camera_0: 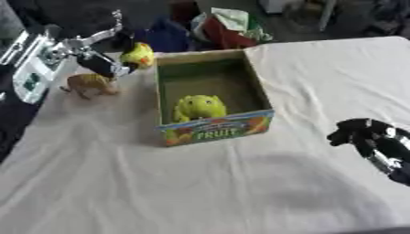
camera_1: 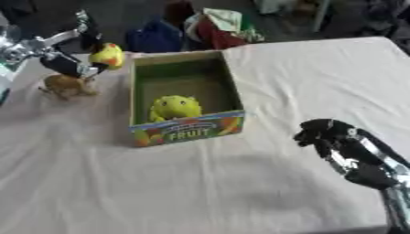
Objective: Pick up objects on the table and place them in the box.
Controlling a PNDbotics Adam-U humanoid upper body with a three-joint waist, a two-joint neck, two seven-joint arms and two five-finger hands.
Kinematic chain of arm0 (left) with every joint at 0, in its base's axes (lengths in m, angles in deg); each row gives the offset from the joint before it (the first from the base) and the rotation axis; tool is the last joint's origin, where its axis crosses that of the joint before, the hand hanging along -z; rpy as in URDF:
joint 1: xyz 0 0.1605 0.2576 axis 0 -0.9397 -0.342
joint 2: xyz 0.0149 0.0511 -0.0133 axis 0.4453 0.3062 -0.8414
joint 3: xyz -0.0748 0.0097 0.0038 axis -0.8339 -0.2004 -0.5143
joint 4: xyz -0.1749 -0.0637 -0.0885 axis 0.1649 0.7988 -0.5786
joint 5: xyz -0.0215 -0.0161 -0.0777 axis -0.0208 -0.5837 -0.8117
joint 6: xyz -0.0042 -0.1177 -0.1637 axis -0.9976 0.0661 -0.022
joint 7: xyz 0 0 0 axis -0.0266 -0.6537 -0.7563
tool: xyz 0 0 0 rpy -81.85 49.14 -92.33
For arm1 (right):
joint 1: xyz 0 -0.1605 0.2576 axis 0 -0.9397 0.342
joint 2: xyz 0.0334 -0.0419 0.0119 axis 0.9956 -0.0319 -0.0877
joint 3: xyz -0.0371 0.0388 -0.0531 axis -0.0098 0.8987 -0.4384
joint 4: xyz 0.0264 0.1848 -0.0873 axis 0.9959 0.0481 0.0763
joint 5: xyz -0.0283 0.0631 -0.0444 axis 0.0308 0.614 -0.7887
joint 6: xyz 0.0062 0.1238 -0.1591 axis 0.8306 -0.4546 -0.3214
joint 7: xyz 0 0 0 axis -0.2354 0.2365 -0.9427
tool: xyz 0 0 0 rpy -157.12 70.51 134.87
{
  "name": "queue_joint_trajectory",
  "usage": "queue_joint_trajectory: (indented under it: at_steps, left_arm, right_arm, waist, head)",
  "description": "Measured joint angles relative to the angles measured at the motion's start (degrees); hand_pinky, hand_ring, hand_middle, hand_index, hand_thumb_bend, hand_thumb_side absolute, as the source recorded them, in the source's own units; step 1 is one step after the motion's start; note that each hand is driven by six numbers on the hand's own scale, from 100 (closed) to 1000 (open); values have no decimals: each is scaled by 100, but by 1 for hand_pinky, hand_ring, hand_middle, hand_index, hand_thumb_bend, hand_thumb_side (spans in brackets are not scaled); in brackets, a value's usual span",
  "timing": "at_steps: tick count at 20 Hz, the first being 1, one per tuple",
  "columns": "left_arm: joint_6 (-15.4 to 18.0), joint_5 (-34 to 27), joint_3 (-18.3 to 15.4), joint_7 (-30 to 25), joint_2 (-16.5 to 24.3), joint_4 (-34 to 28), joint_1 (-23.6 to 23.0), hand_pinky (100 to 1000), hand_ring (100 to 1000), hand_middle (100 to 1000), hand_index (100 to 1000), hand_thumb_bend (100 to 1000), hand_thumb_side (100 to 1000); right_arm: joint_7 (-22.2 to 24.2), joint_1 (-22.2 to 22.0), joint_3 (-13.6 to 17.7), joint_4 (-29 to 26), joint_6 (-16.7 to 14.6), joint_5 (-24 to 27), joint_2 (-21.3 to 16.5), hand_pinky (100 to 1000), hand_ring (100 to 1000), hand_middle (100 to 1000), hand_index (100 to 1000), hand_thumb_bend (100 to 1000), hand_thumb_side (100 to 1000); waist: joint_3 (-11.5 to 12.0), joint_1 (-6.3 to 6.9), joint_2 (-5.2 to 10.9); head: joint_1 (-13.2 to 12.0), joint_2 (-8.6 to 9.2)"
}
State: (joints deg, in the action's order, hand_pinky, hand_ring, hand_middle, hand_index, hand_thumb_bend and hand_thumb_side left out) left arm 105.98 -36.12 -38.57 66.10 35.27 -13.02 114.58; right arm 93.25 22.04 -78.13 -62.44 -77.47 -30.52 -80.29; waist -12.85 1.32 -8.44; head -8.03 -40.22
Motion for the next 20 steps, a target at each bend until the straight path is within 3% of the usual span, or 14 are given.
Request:
queue_joint_trajectory:
  at_steps: [11, 19, 20]
  left_arm:
    - [308, 816, 210, 346, -983, 773, 181, 590, 439, 339, 519, 290, 251]
    - [520, 1107, 331, 198, -1133, 871, 84, 624, 515, 490, 699, 349, 363]
    - [526, 1102, 337, 193, -1130, 866, 83, 632, 532, 518, 739, 386, 421]
  right_arm:
    - [95, 46, -72, 0, 33, 3, 93, 743, 765, 660, 824, 100, 494]
    - [97, 48, -73, 0, 33, 3, 97, 743, 765, 660, 824, 100, 493]
    - [96, 48, -72, 0, 32, 3, 97, 743, 765, 660, 824, 100, 493]
  waist:
    - [-166, -2, -38]
    - [-173, -3, -59]
    - [-166, -3, -60]
  head:
    - [-66, 1]
    - [-53, 1]
    - [-48, 1]
